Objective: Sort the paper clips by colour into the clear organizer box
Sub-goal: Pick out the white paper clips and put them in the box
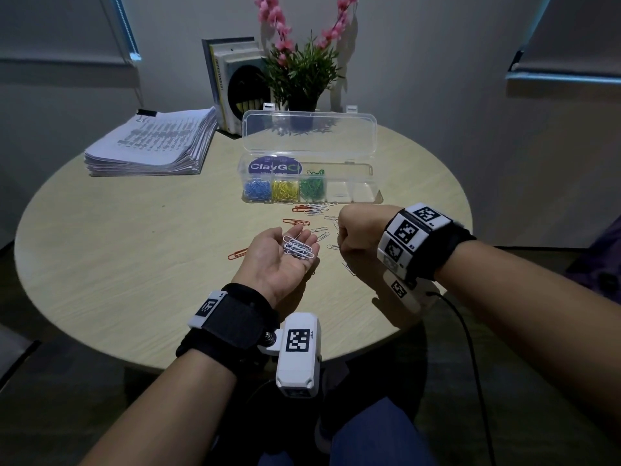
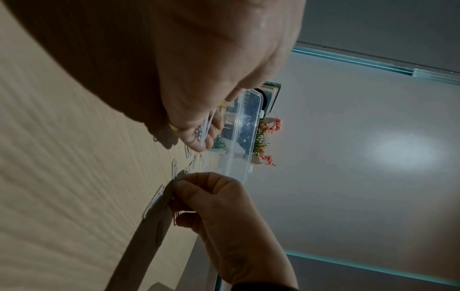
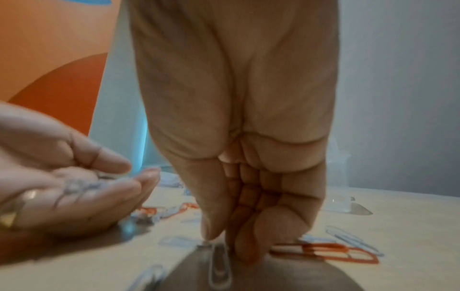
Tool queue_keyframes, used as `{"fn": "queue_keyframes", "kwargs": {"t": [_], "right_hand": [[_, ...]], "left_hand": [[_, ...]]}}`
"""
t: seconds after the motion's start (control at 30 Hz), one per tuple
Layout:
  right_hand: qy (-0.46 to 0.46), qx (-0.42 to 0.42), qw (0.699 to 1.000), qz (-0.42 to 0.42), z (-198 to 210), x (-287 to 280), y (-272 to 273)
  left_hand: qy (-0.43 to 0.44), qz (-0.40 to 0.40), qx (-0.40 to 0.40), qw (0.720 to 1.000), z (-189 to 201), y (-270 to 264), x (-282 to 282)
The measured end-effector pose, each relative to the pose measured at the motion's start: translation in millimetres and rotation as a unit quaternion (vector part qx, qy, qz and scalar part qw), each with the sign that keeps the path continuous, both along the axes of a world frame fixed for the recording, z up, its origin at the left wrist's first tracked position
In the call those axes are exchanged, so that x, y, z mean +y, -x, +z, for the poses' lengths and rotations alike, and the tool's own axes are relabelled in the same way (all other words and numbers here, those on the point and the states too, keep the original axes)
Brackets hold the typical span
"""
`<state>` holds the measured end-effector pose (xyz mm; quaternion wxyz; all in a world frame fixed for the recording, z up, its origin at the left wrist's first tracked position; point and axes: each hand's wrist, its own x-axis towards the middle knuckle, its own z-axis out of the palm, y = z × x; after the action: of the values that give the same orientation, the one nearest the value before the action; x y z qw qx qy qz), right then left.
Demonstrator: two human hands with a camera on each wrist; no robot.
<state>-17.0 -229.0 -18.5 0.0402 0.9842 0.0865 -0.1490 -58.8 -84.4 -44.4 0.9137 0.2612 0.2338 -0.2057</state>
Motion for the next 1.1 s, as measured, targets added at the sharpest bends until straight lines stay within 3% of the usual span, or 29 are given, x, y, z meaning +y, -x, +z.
{"fn": "queue_keyframes", "kwargs": {"t": [0.37,0.57,0.87,0.97,1.1], "right_hand": [[0.024,0.01,0.999,-0.023,-0.1,-8.0,4.2],[-0.063,0.027,0.997,0.029,7.3,4.0,1.8],[-0.027,0.011,0.999,0.034,0.7,3.6,1.1],[-0.124,0.009,0.992,0.017,12.7,4.2,1.2],[-0.27,0.033,0.962,0.031,32.9,18.1,3.8]], "left_hand": [[-0.007,-0.002,0.006,1.0,1.7,-0.5,0.8],[-0.002,0.0,0.001,1.0,1.3,0.3,1.3],[-0.007,-0.002,-0.005,1.0,1.5,-0.7,0.2],[-0.014,-0.011,-0.01,1.0,-0.8,-2.0,-0.7],[0.004,-0.019,-0.014,1.0,0.0,-1.2,-3.2]]}}
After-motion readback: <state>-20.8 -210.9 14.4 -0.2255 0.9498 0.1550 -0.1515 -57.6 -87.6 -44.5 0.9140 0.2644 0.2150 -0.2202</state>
